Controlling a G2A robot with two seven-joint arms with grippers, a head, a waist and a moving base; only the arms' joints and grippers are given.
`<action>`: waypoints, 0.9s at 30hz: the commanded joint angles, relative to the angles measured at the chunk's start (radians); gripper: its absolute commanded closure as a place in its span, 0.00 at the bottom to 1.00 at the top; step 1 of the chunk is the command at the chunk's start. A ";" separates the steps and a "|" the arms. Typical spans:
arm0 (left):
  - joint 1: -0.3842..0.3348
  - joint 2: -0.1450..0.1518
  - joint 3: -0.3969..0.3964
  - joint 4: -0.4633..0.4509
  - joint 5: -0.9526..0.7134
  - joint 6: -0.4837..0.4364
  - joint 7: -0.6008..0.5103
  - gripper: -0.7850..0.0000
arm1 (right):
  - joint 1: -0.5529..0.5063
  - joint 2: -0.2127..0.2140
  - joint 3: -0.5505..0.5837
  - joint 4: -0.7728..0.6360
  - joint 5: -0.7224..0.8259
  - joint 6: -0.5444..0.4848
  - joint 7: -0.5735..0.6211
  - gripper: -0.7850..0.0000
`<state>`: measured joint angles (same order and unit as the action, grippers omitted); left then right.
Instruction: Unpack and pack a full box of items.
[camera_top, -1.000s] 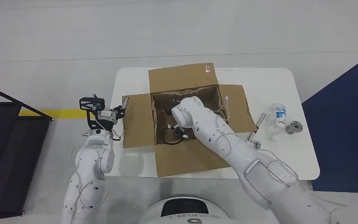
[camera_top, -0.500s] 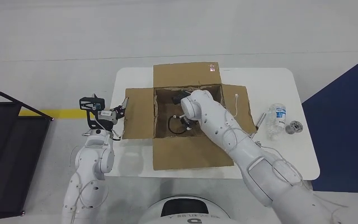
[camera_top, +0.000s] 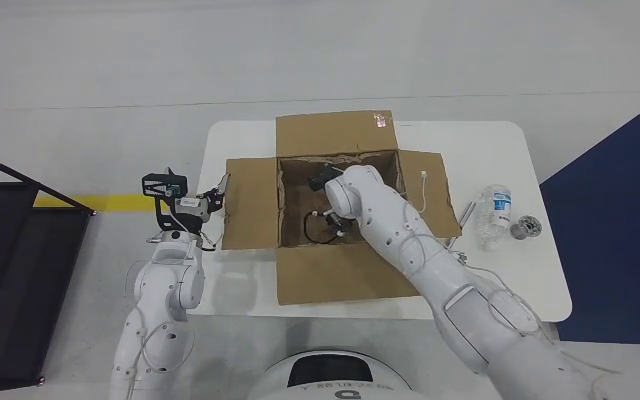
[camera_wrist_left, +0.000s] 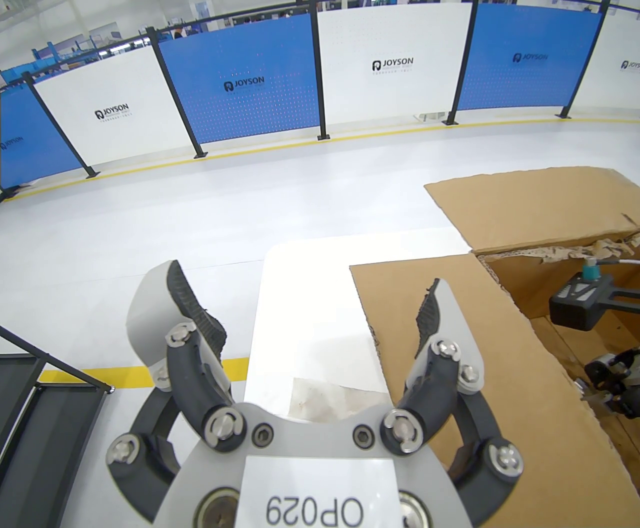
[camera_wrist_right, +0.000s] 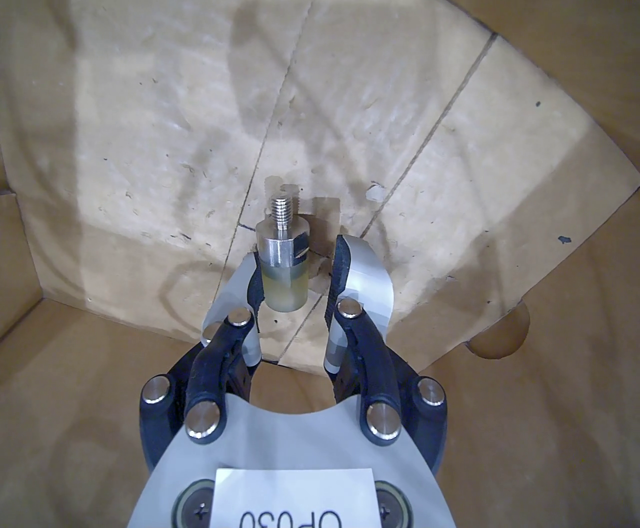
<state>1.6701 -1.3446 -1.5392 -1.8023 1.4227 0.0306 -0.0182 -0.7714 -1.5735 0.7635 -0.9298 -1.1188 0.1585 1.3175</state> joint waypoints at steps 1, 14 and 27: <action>0.000 0.000 0.000 0.000 0.000 0.000 0.000 0.00 | 0.003 -0.006 -0.012 0.011 -0.003 -0.003 -0.006 0.67; 0.000 0.000 0.000 0.000 0.000 0.000 0.000 0.00 | -0.066 0.016 0.032 -0.132 -0.044 -0.038 -0.058 1.00; 0.000 0.000 0.000 0.000 0.000 0.000 0.000 0.00 | -0.681 0.158 0.415 -1.119 -0.179 -0.110 -0.318 1.00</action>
<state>1.6701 -1.3446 -1.5392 -1.8023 1.4227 0.0306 -0.0182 -1.3716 -1.4224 1.1363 -1.9294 -1.3161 0.0561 1.0643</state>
